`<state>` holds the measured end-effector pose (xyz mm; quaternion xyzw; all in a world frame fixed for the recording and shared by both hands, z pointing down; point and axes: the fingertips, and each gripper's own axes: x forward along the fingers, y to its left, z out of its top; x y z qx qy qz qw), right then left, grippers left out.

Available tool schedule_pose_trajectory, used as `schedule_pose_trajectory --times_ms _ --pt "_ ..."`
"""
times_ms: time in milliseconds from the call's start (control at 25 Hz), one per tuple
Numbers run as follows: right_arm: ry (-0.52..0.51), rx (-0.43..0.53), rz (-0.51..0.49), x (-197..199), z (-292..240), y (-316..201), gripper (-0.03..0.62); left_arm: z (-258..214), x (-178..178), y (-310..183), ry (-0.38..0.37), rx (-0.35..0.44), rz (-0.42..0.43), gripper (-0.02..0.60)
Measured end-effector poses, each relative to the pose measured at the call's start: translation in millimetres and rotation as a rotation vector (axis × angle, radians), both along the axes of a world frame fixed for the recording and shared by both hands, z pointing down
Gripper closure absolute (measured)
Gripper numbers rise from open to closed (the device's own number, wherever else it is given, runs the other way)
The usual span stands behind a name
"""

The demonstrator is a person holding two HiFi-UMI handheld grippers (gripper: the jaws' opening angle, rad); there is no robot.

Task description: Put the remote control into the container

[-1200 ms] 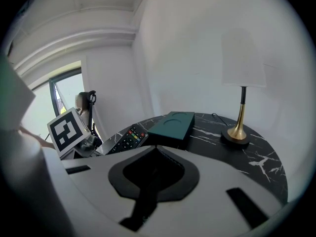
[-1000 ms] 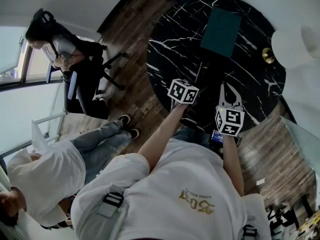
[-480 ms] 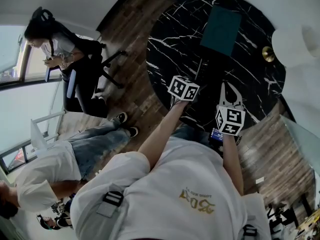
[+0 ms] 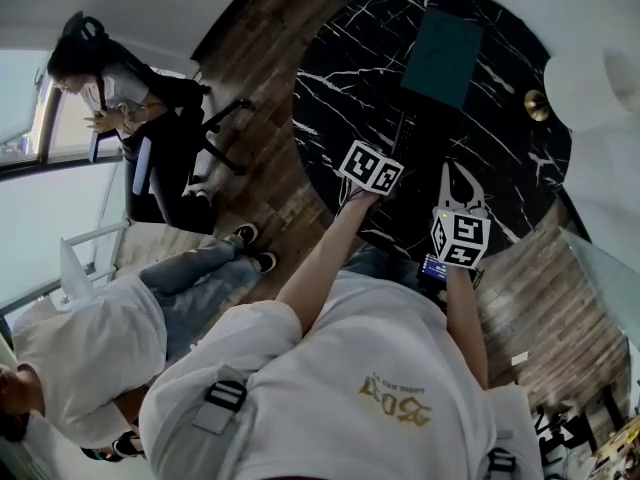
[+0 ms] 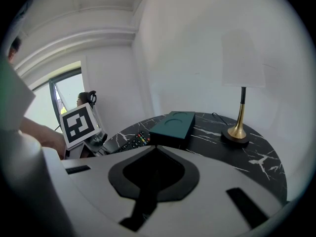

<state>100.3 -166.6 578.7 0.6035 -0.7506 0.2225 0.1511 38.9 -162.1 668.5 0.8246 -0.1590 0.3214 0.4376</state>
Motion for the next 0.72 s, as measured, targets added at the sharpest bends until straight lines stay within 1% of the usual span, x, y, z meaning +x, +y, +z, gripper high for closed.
schedule_pose_trajectory --times_ms 160,280,360,560,640,720 --pt "-0.006 -0.013 -0.008 -3 3 0 0.583 -1 1 3 0.008 -0.035 0.018 0.512" --pt "-0.014 -0.019 -0.014 -4 4 -1 0.583 -2 2 5 0.036 -0.068 0.005 0.511" --pt "-0.017 -0.019 -0.015 -4 5 0 0.583 -2 3 8 0.063 -0.112 0.003 0.511" --pt "-0.022 -0.016 -0.012 -3 3 -1 0.583 -5 3 15 0.091 -0.217 0.055 0.511" --pt "-0.021 -0.017 -0.012 -3 3 -1 0.583 -5 3 18 0.099 -0.288 0.075 0.511" --pt "-0.022 -0.019 -0.01 -3 4 0 0.583 -4 3 26 0.092 -0.365 0.116 0.511"
